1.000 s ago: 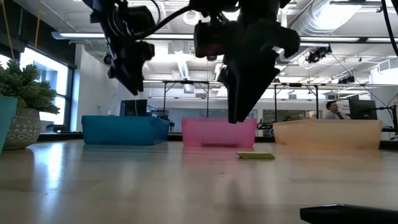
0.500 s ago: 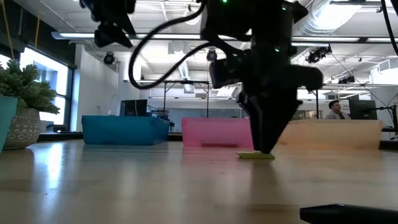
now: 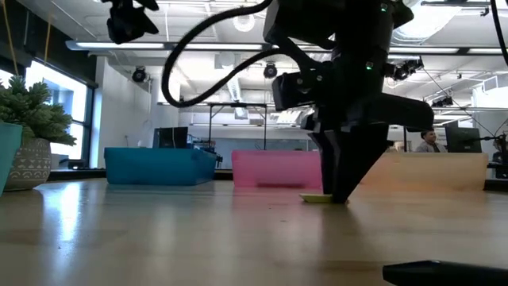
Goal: Sort crayons/erasers/pens/pencils in bins
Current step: Put the light green eraser into the green bin
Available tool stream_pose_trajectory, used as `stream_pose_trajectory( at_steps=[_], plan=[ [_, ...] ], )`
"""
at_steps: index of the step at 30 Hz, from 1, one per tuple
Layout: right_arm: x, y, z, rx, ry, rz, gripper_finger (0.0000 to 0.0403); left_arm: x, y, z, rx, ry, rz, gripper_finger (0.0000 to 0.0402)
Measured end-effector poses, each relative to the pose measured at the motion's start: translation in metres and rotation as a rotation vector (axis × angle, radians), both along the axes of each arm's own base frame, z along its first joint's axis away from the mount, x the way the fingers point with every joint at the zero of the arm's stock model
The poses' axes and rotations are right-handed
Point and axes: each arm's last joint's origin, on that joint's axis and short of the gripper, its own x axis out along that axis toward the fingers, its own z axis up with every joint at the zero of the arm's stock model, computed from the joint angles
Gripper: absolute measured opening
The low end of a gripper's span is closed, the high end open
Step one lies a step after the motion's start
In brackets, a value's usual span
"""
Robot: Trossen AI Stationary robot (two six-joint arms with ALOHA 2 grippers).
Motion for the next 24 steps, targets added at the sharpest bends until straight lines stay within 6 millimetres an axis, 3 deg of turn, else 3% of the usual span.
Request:
stream_pose_trajectory(
  at_steps=[6, 16, 24],
  plan=[
    [0.0, -0.002, -0.003, 0.06, -0.003, -0.04, 0.0056, 0.003, -0.018, 0.0, -0.032, 0.007, -0.077, 0.0177],
    [0.001, -0.001, -0.003, 0.089, 0.003, -0.077, 0.0051, 0.006, -0.05, -0.001, -0.049, 0.016, -0.22, 0.0177],
    [0.008, 0.001, 0.006, 0.115, 0.007, -0.097, 0.0051, 0.004, -0.078, -0.002, 0.029, 0.027, -0.213, 0.0177]
  ],
)
